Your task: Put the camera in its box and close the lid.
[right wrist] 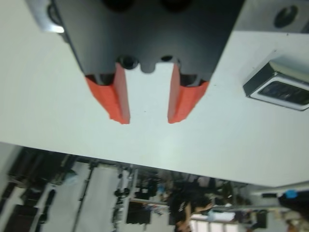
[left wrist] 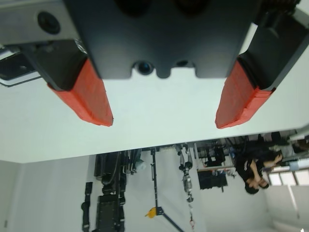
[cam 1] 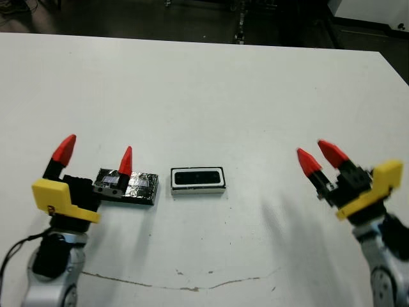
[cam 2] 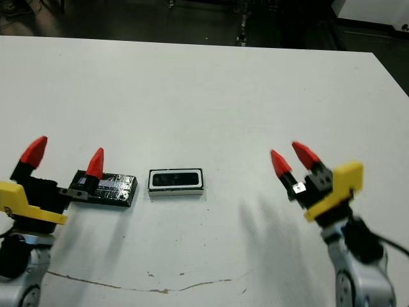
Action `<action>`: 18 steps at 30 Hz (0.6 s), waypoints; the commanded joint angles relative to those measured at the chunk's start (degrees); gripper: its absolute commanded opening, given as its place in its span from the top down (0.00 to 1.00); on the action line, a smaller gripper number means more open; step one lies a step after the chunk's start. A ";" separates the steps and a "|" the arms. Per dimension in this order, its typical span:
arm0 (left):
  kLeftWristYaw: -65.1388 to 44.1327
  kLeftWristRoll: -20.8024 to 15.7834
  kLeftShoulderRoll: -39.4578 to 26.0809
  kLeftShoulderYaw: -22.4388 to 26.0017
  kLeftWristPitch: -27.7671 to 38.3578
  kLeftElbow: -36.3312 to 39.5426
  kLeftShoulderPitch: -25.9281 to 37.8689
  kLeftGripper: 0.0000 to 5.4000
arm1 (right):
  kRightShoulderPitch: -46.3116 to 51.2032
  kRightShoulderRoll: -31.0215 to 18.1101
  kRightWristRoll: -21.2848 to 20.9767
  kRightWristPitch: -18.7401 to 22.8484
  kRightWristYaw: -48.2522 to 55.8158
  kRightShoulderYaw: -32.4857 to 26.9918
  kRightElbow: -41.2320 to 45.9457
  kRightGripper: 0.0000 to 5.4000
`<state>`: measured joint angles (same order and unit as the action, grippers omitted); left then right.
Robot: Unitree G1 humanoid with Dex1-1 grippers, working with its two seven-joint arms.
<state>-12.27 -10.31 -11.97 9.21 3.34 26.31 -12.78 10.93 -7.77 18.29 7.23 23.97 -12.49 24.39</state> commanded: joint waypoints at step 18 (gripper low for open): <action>-44.56 -17.59 -36.39 3.10 -15.32 -13.80 20.47 0.00 | 2.88 5.53 -0.82 -6.07 -7.31 5.57 -3.95 1.00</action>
<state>-51.21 -26.90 -45.06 13.94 -10.61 16.72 3.92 13.63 -1.73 17.41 1.96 17.01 -6.67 21.12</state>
